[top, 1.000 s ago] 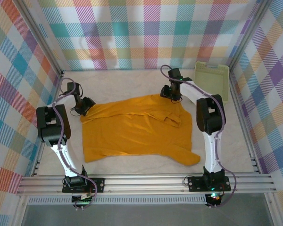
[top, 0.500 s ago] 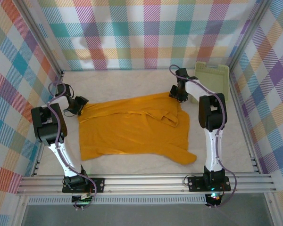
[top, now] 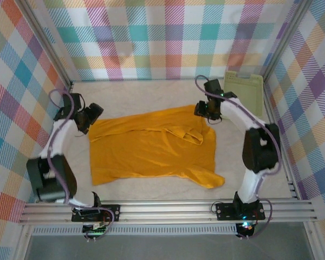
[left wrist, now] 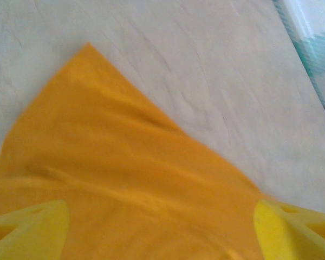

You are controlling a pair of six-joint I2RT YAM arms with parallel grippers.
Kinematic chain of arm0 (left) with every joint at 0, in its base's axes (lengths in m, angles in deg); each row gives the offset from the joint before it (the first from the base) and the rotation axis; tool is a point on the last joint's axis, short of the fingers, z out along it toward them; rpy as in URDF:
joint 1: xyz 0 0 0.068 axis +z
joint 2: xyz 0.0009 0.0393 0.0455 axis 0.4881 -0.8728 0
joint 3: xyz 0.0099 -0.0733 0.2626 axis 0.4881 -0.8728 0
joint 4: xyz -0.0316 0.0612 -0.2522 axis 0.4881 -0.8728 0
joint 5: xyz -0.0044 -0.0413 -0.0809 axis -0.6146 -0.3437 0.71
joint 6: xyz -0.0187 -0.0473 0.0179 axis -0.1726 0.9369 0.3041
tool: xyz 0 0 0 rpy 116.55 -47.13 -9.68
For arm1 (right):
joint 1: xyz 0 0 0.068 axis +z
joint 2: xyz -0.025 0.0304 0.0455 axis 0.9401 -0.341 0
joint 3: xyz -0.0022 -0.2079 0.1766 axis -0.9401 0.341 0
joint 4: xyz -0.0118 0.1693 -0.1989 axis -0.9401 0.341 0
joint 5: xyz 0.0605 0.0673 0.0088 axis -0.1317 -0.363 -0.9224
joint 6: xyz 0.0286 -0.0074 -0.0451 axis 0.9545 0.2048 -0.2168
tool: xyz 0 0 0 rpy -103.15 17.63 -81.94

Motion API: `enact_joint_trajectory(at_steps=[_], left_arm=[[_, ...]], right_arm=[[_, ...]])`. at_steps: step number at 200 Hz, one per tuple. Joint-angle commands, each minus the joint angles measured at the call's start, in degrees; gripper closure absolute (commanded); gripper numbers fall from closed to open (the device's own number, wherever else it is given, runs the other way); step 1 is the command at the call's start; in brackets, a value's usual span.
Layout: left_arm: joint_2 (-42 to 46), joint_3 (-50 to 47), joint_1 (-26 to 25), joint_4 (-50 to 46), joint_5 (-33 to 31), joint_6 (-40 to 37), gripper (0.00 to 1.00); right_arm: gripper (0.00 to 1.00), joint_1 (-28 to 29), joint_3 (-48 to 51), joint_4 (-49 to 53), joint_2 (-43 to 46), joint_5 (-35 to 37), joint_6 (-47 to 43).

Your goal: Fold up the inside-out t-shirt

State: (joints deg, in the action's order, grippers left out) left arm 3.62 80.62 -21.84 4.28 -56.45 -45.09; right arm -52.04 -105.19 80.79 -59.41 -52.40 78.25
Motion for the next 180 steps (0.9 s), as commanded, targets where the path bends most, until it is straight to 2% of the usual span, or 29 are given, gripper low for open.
enact_joint_trajectory(at_steps=[1, 32, 64, 97, 138, 180], left_arm=[[8.8, -9.8, -4.2, -7.4, -6.7, 1.0, 0.12], [18.4, -20.8, -10.3, -10.0, -6.8, 3.6, 0.13], [24.6, -29.4, -15.6, -11.4, -8.4, 7.5, 0.13], [26.5, -33.5, -15.7, -11.6, -10.1, 8.4, 0.13], [26.7, -34.5, -15.8, -11.4, -11.6, 8.9, 0.12], [27.6, -35.0, -15.8, -12.1, -12.7, 9.8, 0.11]], right_arm=[[0.47, 2.0, 10.8, 4.6, 8.3, 2.1, 1.0], [0.47, 5.7, 25.3, 7.4, 21.3, 3.0, 3.8], [0.49, 9.1, 35.7, 13.0, 29.6, 6.9, 12.4], [0.5, 10.1, 43.1, 15.3, 36.7, 8.2, 19.5], [0.49, 10.6, 46.4, 17.2, 41.6, 7.4, 25.5], [0.48, 11.7, 49.6, 15.4, 41.7, 4.9, 27.5]])
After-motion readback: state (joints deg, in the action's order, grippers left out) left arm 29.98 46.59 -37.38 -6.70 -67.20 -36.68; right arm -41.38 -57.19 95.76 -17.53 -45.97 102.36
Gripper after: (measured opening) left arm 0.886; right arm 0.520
